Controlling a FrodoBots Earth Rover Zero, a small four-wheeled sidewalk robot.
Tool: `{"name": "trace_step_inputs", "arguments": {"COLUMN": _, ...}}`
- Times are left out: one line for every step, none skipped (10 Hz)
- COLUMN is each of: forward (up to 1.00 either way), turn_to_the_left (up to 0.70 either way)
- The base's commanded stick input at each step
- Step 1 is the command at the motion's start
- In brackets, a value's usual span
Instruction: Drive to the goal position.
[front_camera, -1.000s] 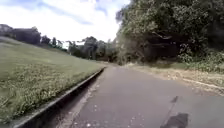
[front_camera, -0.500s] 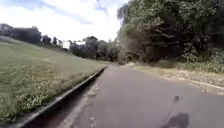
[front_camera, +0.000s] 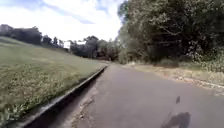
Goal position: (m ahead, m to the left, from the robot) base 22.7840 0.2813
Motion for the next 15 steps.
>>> {"name": "trace_step_inputs", "arguments": {"forward": 0.7, "turn_to_the_left": 0.0}}
{"name": "trace_step_inputs", "arguments": {"forward": 0.7, "turn_to_the_left": 0.0}}
{"name": "trace_step_inputs", "arguments": {"forward": 0.7, "turn_to_the_left": 0.0}}
{"name": "trace_step_inputs", "arguments": {"forward": 0.7, "turn_to_the_left": 0.0}}
{"name": "trace_step_inputs", "arguments": {"forward": 0.7, "turn_to_the_left": 0.0}}
{"name": "trace_step_inputs", "arguments": {"forward": 0.7, "turn_to_the_left": 0.0}}
{"name": "trace_step_inputs", "arguments": {"forward": 0.7, "turn_to_the_left": 0.0}}
{"name": "trace_step_inputs", "arguments": {"forward": 0.7, "turn_to_the_left": 0.0}}
{"name": "trace_step_inputs", "arguments": {"forward": 0.7, "turn_to_the_left": 0.0}}
{"name": "trace_step_inputs", "arguments": {"forward": 0.7, "turn_to_the_left": 0.0}}
{"name": "trace_step_inputs", "arguments": {"forward": 0.7, "turn_to_the_left": 0.0}}
{"name": "trace_step_inputs", "arguments": {"forward": 0.7, "turn_to_the_left": 0.0}}
{"name": "trace_step_inputs", "arguments": {"forward": 0.7, "turn_to_the_left": 0.0}}
{"name": "trace_step_inputs", "arguments": {"forward": 0.7, "turn_to_the_left": 0.0}}
{"name": "trace_step_inputs", "arguments": {"forward": 0.7, "turn_to_the_left": 0.0}}
